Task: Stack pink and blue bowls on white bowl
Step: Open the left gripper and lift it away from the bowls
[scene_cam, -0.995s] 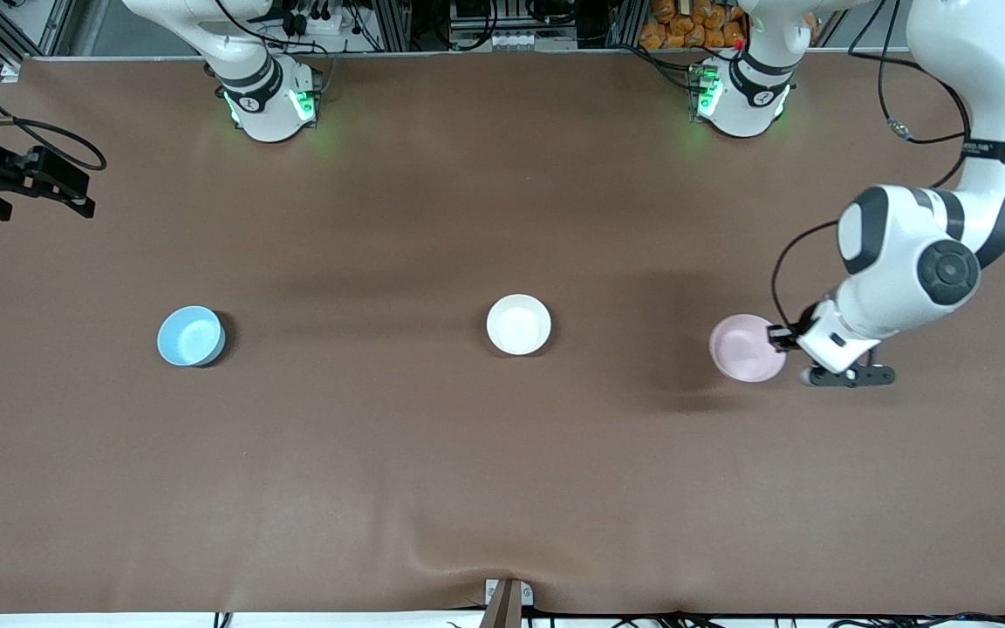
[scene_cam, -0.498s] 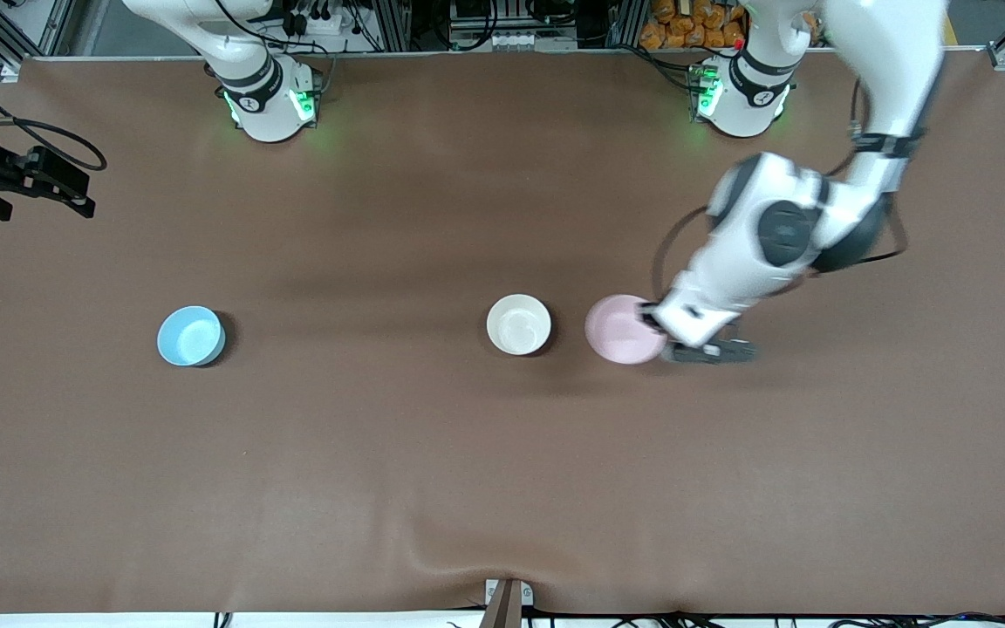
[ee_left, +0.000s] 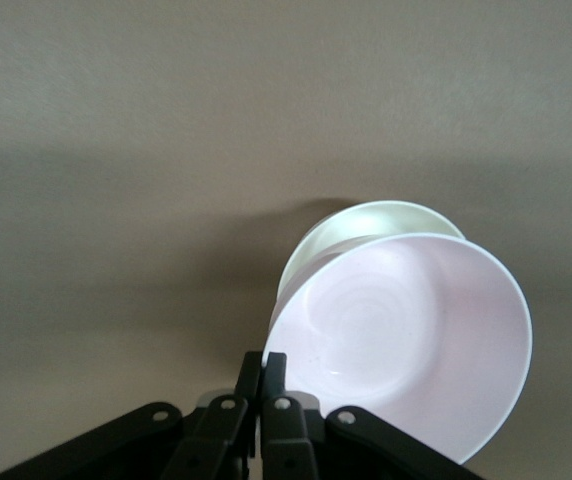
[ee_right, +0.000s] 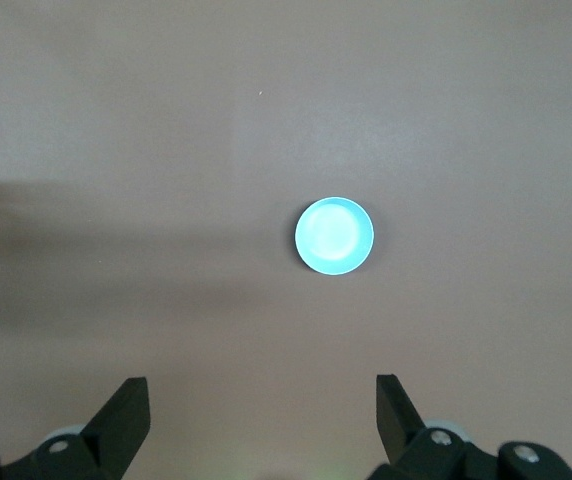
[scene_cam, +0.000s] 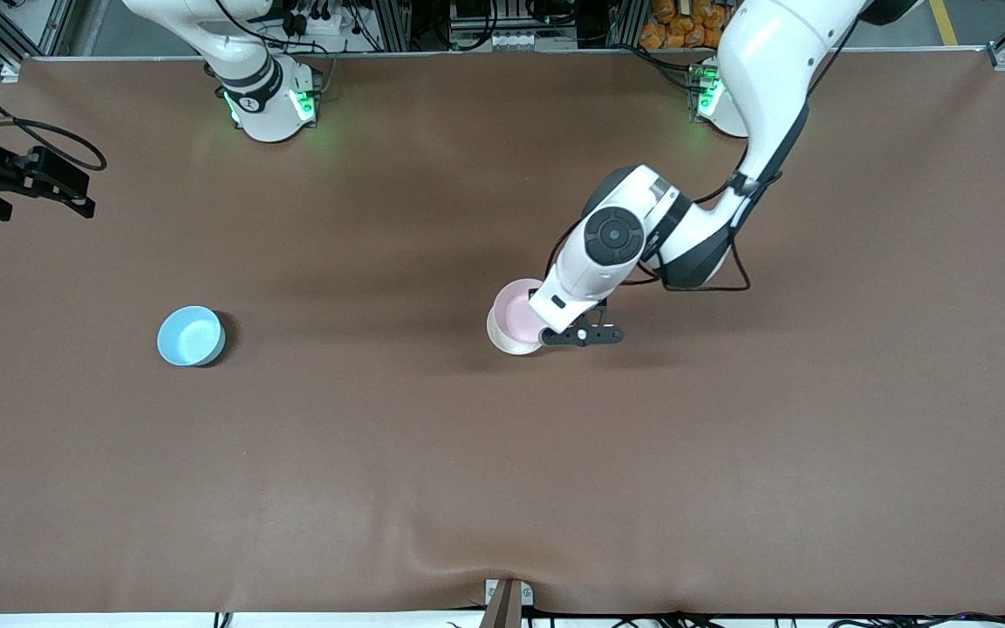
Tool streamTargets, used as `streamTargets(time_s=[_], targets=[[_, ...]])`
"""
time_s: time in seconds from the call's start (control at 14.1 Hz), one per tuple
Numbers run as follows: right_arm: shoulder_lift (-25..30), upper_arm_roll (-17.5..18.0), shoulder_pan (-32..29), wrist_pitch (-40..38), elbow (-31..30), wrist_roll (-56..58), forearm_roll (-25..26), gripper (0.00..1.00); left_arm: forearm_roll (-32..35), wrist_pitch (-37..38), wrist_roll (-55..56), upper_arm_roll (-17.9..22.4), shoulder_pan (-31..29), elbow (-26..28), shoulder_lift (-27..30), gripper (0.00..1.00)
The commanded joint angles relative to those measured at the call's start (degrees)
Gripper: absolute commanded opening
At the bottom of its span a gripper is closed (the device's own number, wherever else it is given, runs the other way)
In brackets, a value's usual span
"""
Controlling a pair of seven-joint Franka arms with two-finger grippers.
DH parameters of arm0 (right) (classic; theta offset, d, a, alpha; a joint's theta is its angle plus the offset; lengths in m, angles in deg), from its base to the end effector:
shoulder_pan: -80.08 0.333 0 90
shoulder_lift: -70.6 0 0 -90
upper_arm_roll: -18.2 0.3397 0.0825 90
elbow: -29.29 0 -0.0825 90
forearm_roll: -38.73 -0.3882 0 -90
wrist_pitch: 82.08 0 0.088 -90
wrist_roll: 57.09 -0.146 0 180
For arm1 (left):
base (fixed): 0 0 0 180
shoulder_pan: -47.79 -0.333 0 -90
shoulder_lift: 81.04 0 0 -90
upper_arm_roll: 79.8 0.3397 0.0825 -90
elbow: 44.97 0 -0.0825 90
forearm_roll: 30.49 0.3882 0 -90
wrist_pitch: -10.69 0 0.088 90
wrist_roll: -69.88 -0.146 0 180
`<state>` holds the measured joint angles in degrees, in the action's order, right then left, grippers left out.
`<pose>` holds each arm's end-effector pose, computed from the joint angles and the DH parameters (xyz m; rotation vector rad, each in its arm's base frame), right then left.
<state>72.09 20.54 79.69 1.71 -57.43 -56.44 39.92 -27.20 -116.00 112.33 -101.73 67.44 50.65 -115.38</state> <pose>0.5377 0.0154 0.6411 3.1186 0.0676 -0.0388 0.5378 -0.4373 0.2550 3.0204 0.0602 -0.1846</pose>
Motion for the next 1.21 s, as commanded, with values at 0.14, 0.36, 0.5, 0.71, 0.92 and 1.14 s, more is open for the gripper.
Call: streamTargets(time_s=[0.14,0.36,0.5,0.71,0.92,1.14], targets=[[0.0,0.0,-0.2,-0.3,0.3,-0.1,-0.7,1.0,1.3,-3.0,2.2,0.6,2.2,-2.0,-3.5,0.0],[0.0,0.0,-0.2,-0.3,0.3,-0.2,-0.7,1.0,1.3,-3.3,2.5,0.9,2.2,-2.0,-4.1,0.24],[0.0,0.0,-0.2,-0.3,0.3,-0.2,-0.7,1.0,1.4,-3.3,2.2,1.7,2.2,-2.1,-3.5,1.0],[0.0,0.0,-0.2,-0.3,0.3,-0.1,-0.7,1.0,2.2,1.1,2.0,4.2,0.3,-2.1,2.7,1.0],[-0.3,0.0,-0.6,0.0,0.4,0.4,-0.6,1.0,2.2,13.7,1.5,5.1,-7.2,-3.9,13.0,1.0],[-2.5,-0.1,-2.3,0.0,0.5,0.5,-0.5,1.0,2.2,22.2,-7.4,5.0,-15.7,-4.0,20.8,1.0]])
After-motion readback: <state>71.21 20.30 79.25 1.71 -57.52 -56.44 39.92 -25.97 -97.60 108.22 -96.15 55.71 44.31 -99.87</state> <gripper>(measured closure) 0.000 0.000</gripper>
